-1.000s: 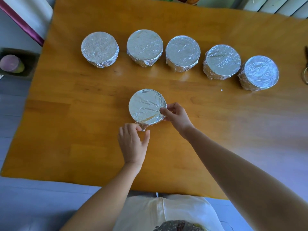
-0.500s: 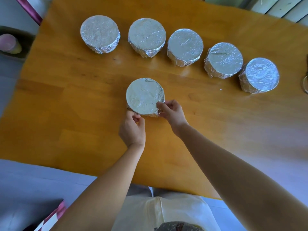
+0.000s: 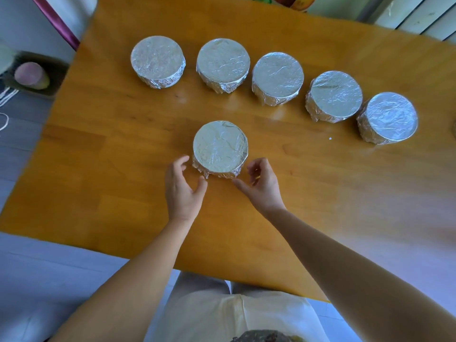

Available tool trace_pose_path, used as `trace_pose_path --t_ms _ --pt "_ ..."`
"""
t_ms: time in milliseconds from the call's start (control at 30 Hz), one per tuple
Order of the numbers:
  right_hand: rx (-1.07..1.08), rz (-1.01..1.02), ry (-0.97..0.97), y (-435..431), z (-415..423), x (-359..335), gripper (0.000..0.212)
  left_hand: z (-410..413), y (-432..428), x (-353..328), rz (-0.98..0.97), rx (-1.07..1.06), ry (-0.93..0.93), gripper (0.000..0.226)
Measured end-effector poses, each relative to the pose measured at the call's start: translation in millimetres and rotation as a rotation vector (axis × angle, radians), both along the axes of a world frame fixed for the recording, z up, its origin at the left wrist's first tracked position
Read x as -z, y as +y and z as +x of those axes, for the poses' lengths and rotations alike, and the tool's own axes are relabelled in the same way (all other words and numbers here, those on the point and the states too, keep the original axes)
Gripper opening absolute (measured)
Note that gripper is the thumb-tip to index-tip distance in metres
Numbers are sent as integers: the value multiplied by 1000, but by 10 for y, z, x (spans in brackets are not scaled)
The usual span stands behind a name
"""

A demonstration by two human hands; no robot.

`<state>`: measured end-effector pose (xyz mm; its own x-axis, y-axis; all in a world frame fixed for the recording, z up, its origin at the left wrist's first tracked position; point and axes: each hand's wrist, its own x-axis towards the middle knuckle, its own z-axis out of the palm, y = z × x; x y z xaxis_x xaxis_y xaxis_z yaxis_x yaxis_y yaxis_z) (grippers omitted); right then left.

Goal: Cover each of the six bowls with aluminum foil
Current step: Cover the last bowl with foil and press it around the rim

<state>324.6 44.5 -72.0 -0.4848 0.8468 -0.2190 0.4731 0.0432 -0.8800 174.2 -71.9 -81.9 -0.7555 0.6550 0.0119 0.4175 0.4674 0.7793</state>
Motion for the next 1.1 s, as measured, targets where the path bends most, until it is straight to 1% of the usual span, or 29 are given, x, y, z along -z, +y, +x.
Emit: trace_pose_path --t_ms 100,233,367,467,600,700,767,800,833,867,967,1000,1033,1100 --pt "59 57 -27 -31 -149 -13 39 -41 79 -33 3 42 11 54" --pt "119 64 -72 -32 -214 -2 32 -59 129 -6 16 57 29 54" --pt "192 -11 -53 -70 -245 1 20 -71 152 43 34 46 -6 50" --pt "235 -18 -36 -87 -284 -2 18 -79 181 51 31 36 -44 48" --pt "313 -90 1 -63 -324 -26 13 -93 224 60 30 60 -109 42" --pt "366 -109 26 18 -338 -46 11 -114 214 22 -24 106 -76 42" --pt "399 -110 36 115 -348 -67 9 -149 177 -19 -23 100 -29 49" --pt "416 -121 43 168 -359 -82 7 -193 177 -41 -6 77 -45 54" --pt "428 -140 50 218 -366 -84 7 -238 199 -68 16 43 -107 59" --pt "434 -164 60 261 -382 -92 9 -289 246 -105 42 13 -213 62" --pt "460 -311 150 285 -416 -99 21 -417 467 -190 127 -51 -637 72" --pt "472 -367 179 275 -423 -95 22 -435 537 -198 125 -79 -740 75" --pt "483 -412 198 269 -426 -87 22 -436 584 -198 108 -102 -800 78" --pt "494 -461 216 300 -433 -79 22 -406 613 -201 84 -145 -826 79"
